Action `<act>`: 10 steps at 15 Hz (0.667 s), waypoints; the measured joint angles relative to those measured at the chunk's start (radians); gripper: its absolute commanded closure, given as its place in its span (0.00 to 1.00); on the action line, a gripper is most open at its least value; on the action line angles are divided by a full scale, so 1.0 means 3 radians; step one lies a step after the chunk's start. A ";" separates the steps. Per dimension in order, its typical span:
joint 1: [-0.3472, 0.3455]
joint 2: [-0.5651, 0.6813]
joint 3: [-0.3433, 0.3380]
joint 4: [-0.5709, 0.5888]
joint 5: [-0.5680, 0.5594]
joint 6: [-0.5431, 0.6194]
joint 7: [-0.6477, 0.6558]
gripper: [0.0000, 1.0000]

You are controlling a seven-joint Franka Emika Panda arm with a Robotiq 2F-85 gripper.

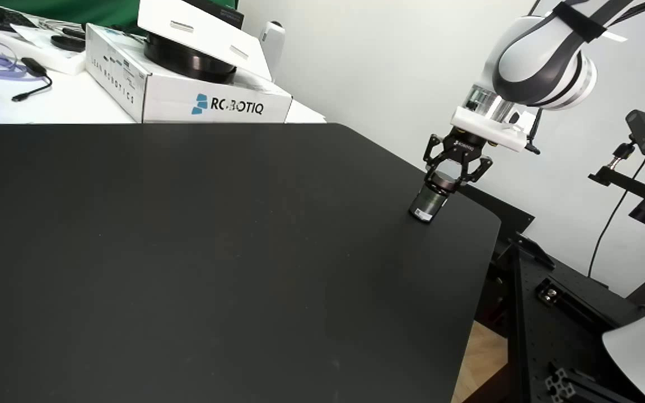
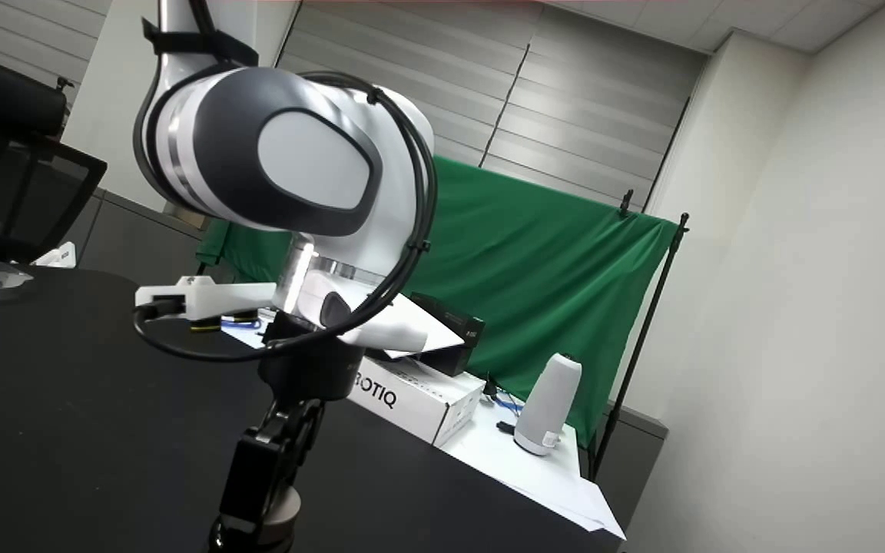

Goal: Move the bottle to the back of the table then move it to the left and set it on top of the silver object

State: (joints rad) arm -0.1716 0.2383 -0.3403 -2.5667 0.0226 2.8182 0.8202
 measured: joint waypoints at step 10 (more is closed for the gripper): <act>0.0242 -0.0334 -0.0003 0.0153 -0.0057 -0.0264 0.0004 0.64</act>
State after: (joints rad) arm -0.0991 0.1382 -0.3412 -2.5210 0.0056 2.7389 0.8213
